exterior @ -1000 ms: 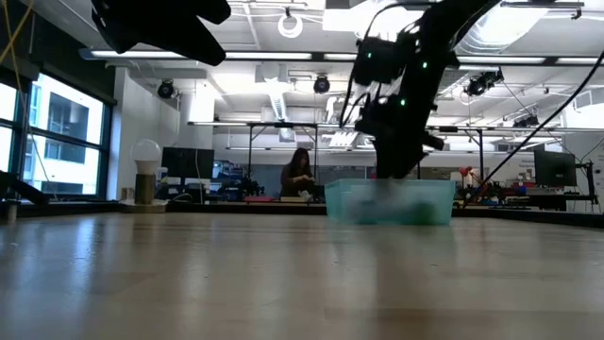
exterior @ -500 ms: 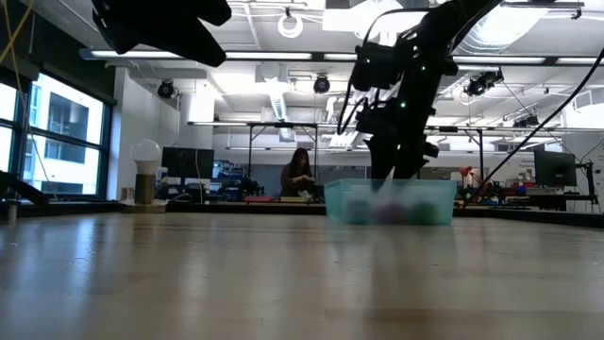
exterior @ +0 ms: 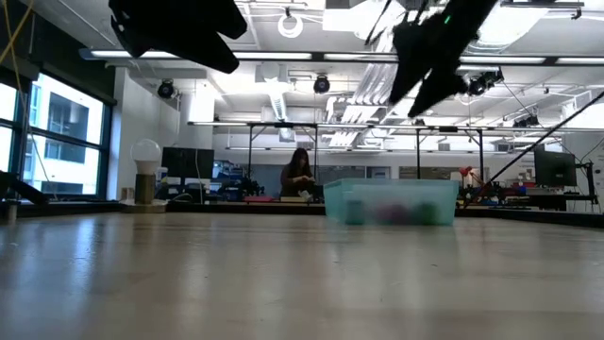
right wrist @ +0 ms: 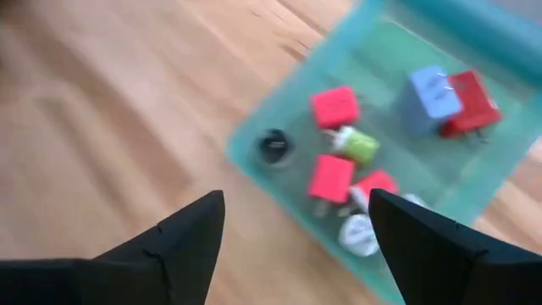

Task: Pick & Place Office items
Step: Return to Home Position

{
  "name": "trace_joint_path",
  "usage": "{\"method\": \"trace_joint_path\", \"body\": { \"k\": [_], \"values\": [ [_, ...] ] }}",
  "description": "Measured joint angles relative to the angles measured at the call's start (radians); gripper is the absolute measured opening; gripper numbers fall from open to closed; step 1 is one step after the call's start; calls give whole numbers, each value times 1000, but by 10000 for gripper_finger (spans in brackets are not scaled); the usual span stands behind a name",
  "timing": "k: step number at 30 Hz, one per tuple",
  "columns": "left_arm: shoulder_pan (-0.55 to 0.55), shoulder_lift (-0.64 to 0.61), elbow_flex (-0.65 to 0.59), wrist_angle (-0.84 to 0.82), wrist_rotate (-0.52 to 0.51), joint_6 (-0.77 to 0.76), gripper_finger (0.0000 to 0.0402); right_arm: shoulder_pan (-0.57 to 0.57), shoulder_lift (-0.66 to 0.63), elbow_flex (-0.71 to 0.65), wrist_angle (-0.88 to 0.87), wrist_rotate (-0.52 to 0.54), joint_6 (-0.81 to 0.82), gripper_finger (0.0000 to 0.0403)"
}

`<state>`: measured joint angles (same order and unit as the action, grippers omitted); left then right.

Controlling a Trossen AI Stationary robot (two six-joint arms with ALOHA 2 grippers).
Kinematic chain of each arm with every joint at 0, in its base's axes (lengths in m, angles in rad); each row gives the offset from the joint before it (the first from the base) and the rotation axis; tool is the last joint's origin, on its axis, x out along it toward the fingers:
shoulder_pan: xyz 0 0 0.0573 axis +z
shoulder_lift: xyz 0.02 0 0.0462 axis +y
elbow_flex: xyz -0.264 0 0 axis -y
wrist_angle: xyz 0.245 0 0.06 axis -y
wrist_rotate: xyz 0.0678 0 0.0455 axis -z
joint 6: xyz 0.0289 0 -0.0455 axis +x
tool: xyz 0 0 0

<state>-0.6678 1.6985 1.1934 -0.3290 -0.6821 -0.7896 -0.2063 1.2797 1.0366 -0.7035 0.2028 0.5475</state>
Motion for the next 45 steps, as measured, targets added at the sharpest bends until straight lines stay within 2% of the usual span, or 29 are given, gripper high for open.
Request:
{"method": "trace_joint_path", "body": {
  "k": [5, 11, 16, 18, 21, 24, 28, 32, 35, 38, 40, 43, 45],
  "values": [
    [0, 0, 0, 43, 1, 9, 201, 179, -163, -44, 11, 22, 83, 283],
    [0, 0, 0, 202, 1, 12, 201, 457, -299, -192, 110, 122, 165, 283],
    [0, 0, 0, 329, 0, 8, 201, 626, -289, -380, 426, 137, 153, 283],
    [5, 0, 0, 368, 1, 21, 201, 656, -256, -437, 607, 118, 143, 283],
    [18, 0, 0, 396, 0, 51, 201, 684, -192, -503, 816, 34, 78, 282],
    [44, 0, 0, 397, -4, 64, 201, 698, -129, -513, 963, 28, 14, 273],
    [82, 0, 0, 399, -5, 135, 199, 706, -70, -514, 1085, 39, -83, 238],
    [112, -6, 0, 397, -5, 310, 176, 703, -53, -514, 1165, 56, -179, 170],
    [134, -34, 0, 394, -5, 448, 132, 696, -65, -514, 1176, 58, -236, 96],
    [141, -77, 0, 347, -13, 582, 66, 696, -116, -514, 1148, 39, -309, 20],
    [143, -115, 0, 283, -56, 647, 21, 696, -171, -514, 1099, -5, -331, 8],
    [138, -176, 0, 155, -169, 659, 6, 695, -260, -513, 998, -10, -306, 3],
    [138, -208, 0, 46, -206, 599, 2, 698, -327, -513, 927, 49, -304, 3]
  ]
}}
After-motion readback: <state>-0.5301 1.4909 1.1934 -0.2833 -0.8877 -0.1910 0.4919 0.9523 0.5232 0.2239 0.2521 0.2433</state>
